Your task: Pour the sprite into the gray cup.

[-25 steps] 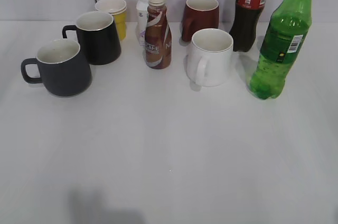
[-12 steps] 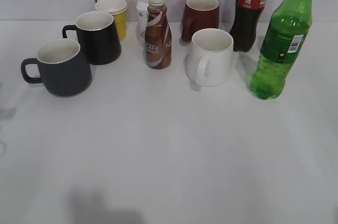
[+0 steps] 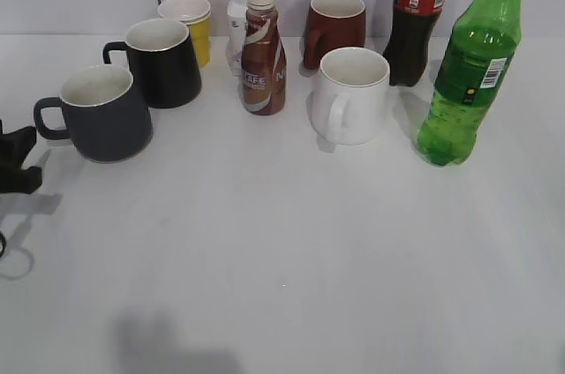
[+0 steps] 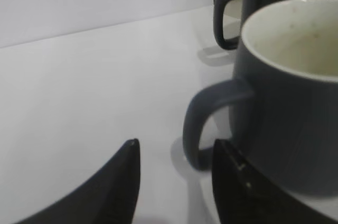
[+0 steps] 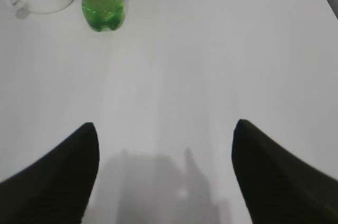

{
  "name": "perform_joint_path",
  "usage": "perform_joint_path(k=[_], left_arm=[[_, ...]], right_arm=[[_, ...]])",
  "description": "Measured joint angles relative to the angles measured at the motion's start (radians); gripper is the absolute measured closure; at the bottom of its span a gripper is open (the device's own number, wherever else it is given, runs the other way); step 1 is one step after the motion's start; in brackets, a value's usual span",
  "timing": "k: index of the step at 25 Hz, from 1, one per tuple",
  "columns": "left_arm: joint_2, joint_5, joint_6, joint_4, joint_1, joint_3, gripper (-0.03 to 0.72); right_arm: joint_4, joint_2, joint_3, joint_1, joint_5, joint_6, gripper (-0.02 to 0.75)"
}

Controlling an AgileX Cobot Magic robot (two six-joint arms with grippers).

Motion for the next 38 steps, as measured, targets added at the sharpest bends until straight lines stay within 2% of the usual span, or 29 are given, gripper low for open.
perform_joint_path(k=[10,13,15,19,27,30,35,38], left_arm=[[0.142,-0.006,0.000,0.003,0.000,-0.117,0.332],[0.173,-0.011,-0.001,0.018,0.000,-0.167,0.351],[0.191,0.001,-0.001,0.026,-0.002,-0.201,0.405],[0.198,0.033,0.004,0.033,-0.005,-0.228,0.629],[0.065,0.126,0.014,0.038,-0.005,-0.230,0.643],[-0.024,0.133,0.014,0.038,-0.005,-0.230,0.643],[-0.127,0.188,0.014,0.044,-0.005,-0.230,0.643],[-0.166,0.222,0.014,0.050,-0.005,-0.230,0.643]], right_arm=[[0.000,0.000,0.000,0.000,0.000,0.000,0.150],[0.000,0.000,0.000,0.000,0.000,0.000,0.150],[0.000,0.000,0.000,0.000,0.000,0.000,0.150],[0.000,0.000,0.000,0.000,0.000,0.000,0.150],[0.053,0.009,-0.013,0.000,-0.023,-0.034,0.150],[0.065,0.071,-0.024,0.000,-0.228,-0.126,0.150],[0.064,0.290,-0.029,0.000,-0.794,-0.163,0.150],[0.066,0.466,-0.032,0.000,-1.022,-0.153,0.150]])
